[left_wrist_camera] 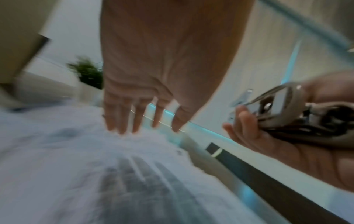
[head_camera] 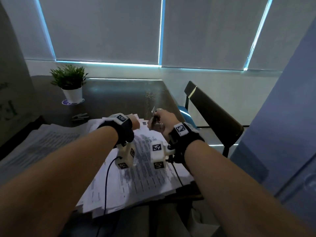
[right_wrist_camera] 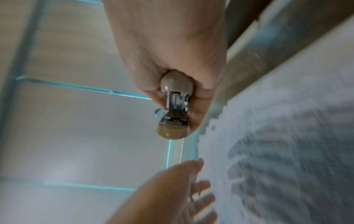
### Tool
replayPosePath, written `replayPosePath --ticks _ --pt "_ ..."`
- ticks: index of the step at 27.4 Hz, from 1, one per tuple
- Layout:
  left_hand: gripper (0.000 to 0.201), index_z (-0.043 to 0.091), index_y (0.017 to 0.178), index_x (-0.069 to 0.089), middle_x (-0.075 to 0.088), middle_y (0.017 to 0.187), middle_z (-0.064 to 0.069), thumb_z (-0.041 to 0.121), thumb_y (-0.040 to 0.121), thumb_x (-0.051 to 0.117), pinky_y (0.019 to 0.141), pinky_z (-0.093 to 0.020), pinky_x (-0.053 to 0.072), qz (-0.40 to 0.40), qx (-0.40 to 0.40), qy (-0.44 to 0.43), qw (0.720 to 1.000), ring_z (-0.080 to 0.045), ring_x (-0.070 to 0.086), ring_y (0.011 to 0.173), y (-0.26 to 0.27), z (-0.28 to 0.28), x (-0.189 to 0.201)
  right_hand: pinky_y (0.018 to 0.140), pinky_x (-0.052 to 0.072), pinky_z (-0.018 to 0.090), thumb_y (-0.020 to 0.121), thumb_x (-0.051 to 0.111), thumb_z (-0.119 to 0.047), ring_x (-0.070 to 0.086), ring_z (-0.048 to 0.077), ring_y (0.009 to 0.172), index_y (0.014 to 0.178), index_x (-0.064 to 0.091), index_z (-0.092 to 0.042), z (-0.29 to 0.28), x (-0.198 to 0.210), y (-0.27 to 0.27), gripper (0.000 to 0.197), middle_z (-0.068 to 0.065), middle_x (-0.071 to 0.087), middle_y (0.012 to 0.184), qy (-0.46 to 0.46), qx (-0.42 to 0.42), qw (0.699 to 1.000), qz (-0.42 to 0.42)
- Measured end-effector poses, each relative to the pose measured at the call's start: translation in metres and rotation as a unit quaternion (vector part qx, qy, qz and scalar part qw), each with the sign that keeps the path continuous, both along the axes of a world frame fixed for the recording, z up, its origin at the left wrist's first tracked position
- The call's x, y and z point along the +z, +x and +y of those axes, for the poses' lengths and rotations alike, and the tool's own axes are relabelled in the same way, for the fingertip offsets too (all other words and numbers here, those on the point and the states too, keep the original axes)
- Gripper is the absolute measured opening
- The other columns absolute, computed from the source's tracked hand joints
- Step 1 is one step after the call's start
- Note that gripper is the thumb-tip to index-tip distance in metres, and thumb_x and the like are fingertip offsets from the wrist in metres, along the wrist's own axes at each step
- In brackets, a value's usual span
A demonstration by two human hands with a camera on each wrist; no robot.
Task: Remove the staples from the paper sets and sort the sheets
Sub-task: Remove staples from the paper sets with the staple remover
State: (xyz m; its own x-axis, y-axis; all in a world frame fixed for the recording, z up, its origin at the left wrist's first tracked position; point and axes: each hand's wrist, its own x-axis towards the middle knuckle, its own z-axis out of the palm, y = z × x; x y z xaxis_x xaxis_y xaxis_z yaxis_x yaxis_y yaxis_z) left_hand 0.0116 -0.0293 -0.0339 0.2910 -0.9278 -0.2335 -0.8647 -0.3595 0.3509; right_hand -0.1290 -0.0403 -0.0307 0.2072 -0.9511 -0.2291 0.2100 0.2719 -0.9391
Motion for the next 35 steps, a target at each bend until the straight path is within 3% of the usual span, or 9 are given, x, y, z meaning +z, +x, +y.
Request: replayPosePath --ticks 2,6,11,14,18,24,29,32,35 --pt "0.048 0.008 0.135 0.051 0.053 0.132 -0.011 0.029 0.092 0.055 0.104 -0.035 0.04 -0.045 0.047 0.029 0.997 -0.031 0.049 0.125 0.069 -0.023 -0.044 0.05 0.057 0.035 0.095 0.048 -0.003 0.06 0.03 0.059 0.082 0.056 0.001 0.01 -0.017 0.025 0.016 0.023 0.059 0.075 0.066 0.003 0.994 -0.086" --pt "0.049 0.019 0.129 0.058 0.058 0.128 -0.008 0.027 0.082 0.068 0.095 -0.042 0.05 0.007 0.087 0.063 0.994 -0.029 0.058 0.114 0.142 -0.045 -0.109 0.031 0.042 0.024 0.101 0.045 -0.017 0.061 0.031 0.065 0.092 0.055 -0.001 0.025 -0.067 0.051 0.021 0.02 0.061 0.078 0.11 0.02 0.992 -0.062" --pt "0.046 0.016 0.132 0.054 0.054 0.135 -0.008 0.024 0.088 0.063 0.098 -0.04 0.047 0.038 0.13 -0.005 0.991 -0.029 0.055 0.119 0.096 0.039 -0.062 0.045 0.045 0.026 0.101 0.05 -0.024 0.065 0.028 0.058 0.113 0.059 0.003 0.023 -0.093 0.054 0.031 0.018 0.067 0.075 0.09 -0.031 0.991 -0.092" --pt "0.046 0.003 0.128 0.053 0.055 0.13 -0.016 0.023 0.088 0.064 0.087 -0.032 0.047 0.171 0.177 -0.031 0.969 -0.033 0.054 0.115 0.08 0.054 -0.047 0.05 0.051 0.031 0.101 0.052 -0.023 0.069 0.028 0.06 0.119 0.058 0.006 0.022 -0.094 0.05 0.035 0.019 0.067 0.078 0.094 -0.065 0.989 -0.092" --pt "0.052 -0.002 0.125 0.051 0.052 0.132 -0.015 0.017 0.082 0.073 0.089 -0.034 0.044 0.29 0.187 -0.019 0.938 -0.037 0.049 0.121 0.059 0.064 -0.048 0.05 0.042 0.029 0.101 0.051 -0.023 0.067 0.023 0.053 0.108 0.058 -0.004 0.025 -0.093 0.051 0.021 0.015 0.066 0.075 0.104 -0.079 0.984 -0.124" --pt "0.066 -0.003 0.122 0.054 0.06 0.119 -0.013 0.029 0.071 0.083 0.064 -0.032 0.044 0.336 0.22 -0.062 0.914 -0.032 0.055 0.105 0.054 0.07 -0.054 0.052 0.042 0.031 0.094 0.063 -0.029 0.063 0.028 0.062 0.09 0.064 -0.005 0.024 -0.088 0.049 0.024 0.014 0.072 0.078 0.084 -0.071 0.992 -0.057" --pt "0.069 0.008 0.105 0.068 0.071 0.105 -0.01 0.03 0.044 0.091 0.098 -0.048 0.047 0.467 0.196 -0.175 0.845 -0.031 0.064 0.104 0.07 0.073 -0.051 0.083 0.057 0.044 0.085 0.068 -0.05 0.066 0.024 0.081 0.078 0.064 -0.017 0.0 -0.064 0.02 0.034 0.007 0.067 0.092 -0.088 -0.106 0.974 0.181" --pt "0.059 0.01 0.105 0.067 0.071 0.108 -0.013 0.036 0.055 0.085 0.095 -0.05 0.049 0.522 0.139 -0.223 0.811 -0.032 0.066 0.1 0.071 0.077 -0.03 0.087 0.056 0.055 0.062 0.077 -0.061 0.07 0.04 0.094 0.08 0.072 -0.009 -0.015 -0.062 0.004 0.055 0.015 0.074 0.091 -0.088 -0.029 0.979 0.18" --pt "0.049 0.003 0.111 0.065 0.068 0.11 -0.022 0.031 0.072 0.077 0.089 -0.051 0.053 0.567 0.139 -0.26 0.769 -0.035 0.069 0.095 0.076 0.075 -0.008 0.087 0.057 0.046 0.074 0.08 -0.048 0.071 0.033 0.084 0.09 0.072 -0.006 -0.016 -0.047 -0.003 0.045 0.015 0.075 0.09 -0.096 0.01 0.987 0.127"
